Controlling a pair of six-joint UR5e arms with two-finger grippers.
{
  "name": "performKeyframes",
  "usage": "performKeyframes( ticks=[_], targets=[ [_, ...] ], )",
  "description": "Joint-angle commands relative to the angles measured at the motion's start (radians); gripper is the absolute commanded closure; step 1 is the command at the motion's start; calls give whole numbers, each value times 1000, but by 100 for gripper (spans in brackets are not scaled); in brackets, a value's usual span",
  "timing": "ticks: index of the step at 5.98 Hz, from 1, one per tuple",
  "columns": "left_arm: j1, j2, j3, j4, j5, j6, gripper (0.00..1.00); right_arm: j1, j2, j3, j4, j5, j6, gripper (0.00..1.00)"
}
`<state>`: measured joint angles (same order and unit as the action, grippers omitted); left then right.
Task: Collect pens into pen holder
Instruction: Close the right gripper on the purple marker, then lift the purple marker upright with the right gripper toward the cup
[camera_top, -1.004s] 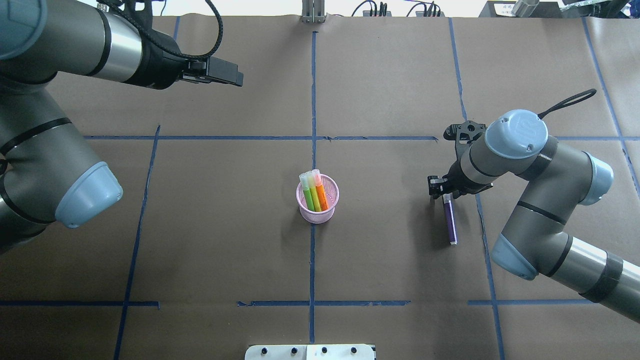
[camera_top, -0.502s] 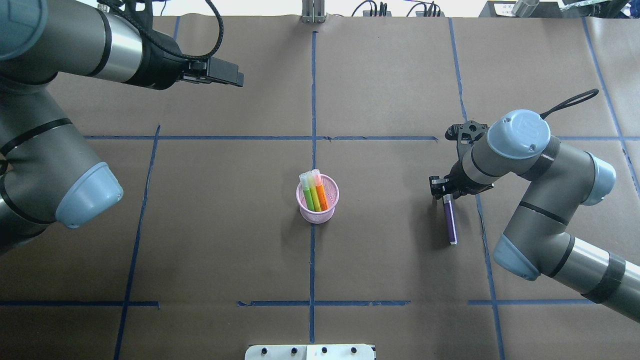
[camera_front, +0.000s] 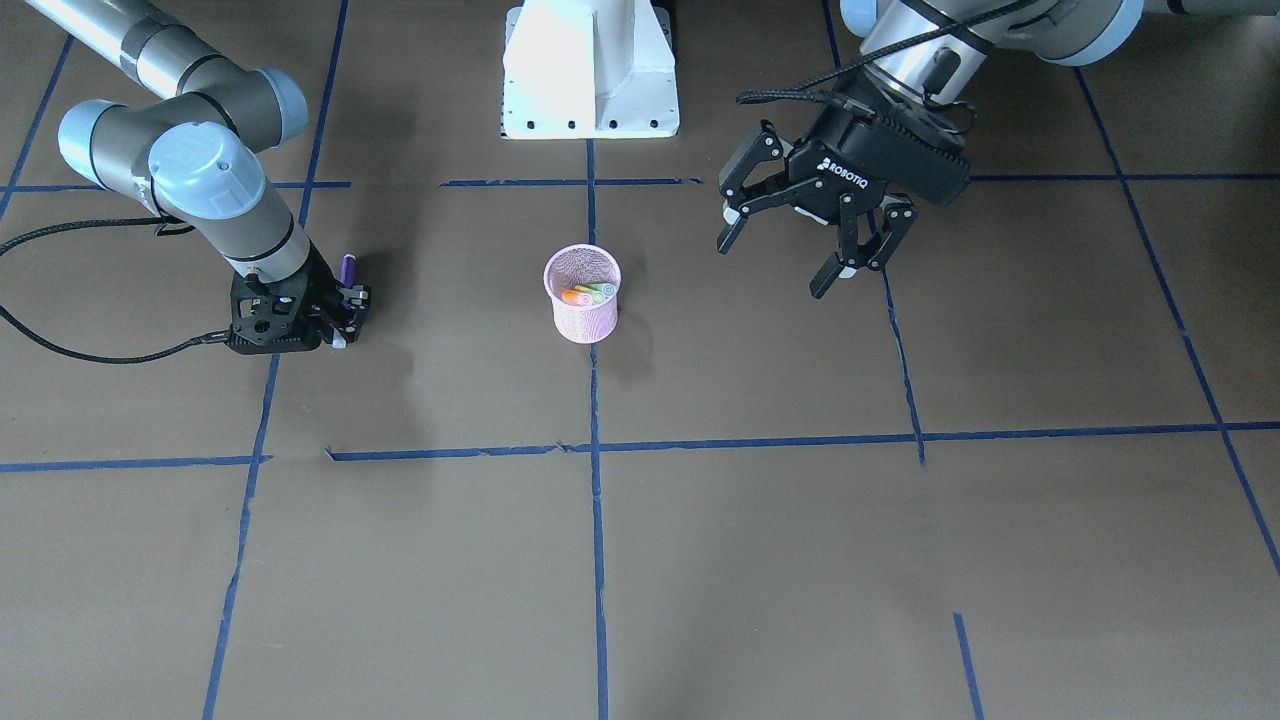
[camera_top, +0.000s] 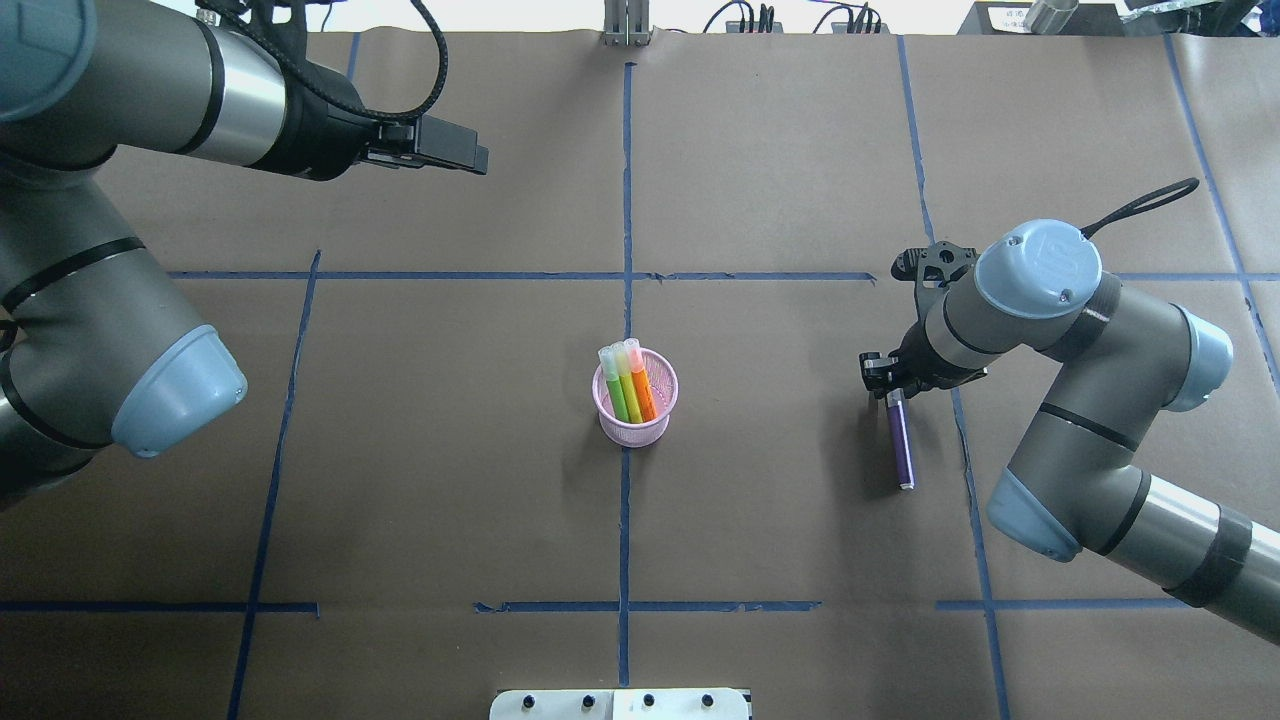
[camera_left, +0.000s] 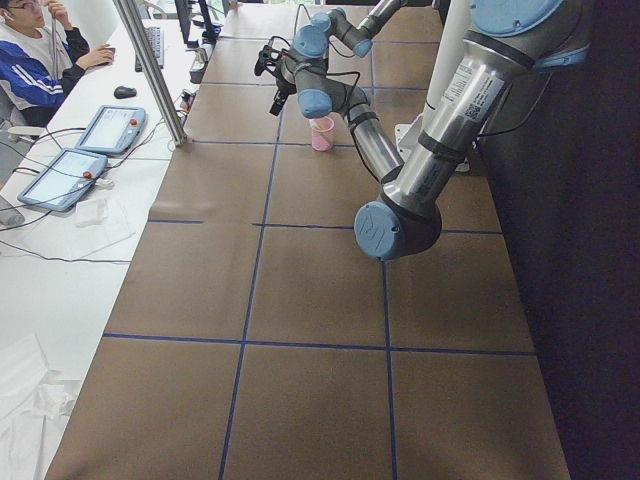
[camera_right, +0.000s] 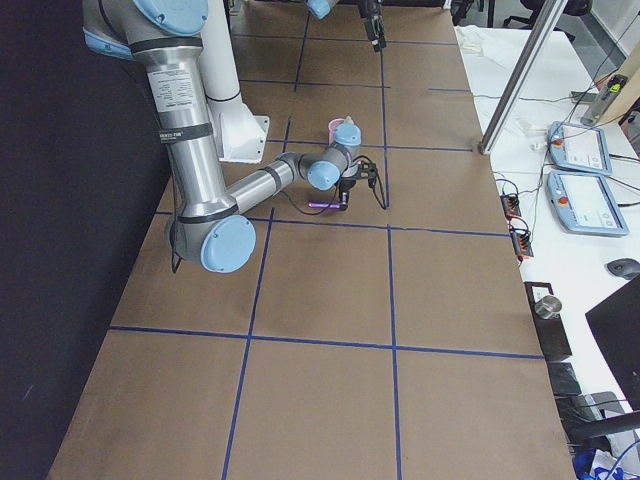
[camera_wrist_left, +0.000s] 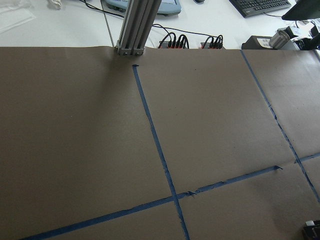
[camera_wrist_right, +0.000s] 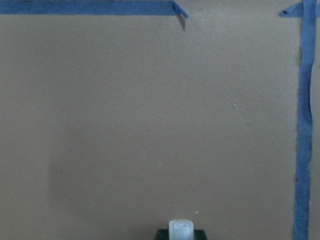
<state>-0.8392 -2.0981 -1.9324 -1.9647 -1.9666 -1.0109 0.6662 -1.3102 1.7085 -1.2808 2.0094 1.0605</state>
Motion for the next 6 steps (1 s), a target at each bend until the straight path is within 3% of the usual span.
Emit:
performKeyframes(
  ticks=[1, 4, 6],
  targets=[
    [0, 1, 1, 0, 0, 1, 0, 1, 5, 17, -6, 5, -1, 100],
    [-5, 3, 4, 27, -6, 3, 0, 51, 9, 145, 3, -17, -1, 100],
    [-21, 13, -11, 267, -8, 172, 0, 122, 60, 277, 3, -72, 2, 100]
  ],
)
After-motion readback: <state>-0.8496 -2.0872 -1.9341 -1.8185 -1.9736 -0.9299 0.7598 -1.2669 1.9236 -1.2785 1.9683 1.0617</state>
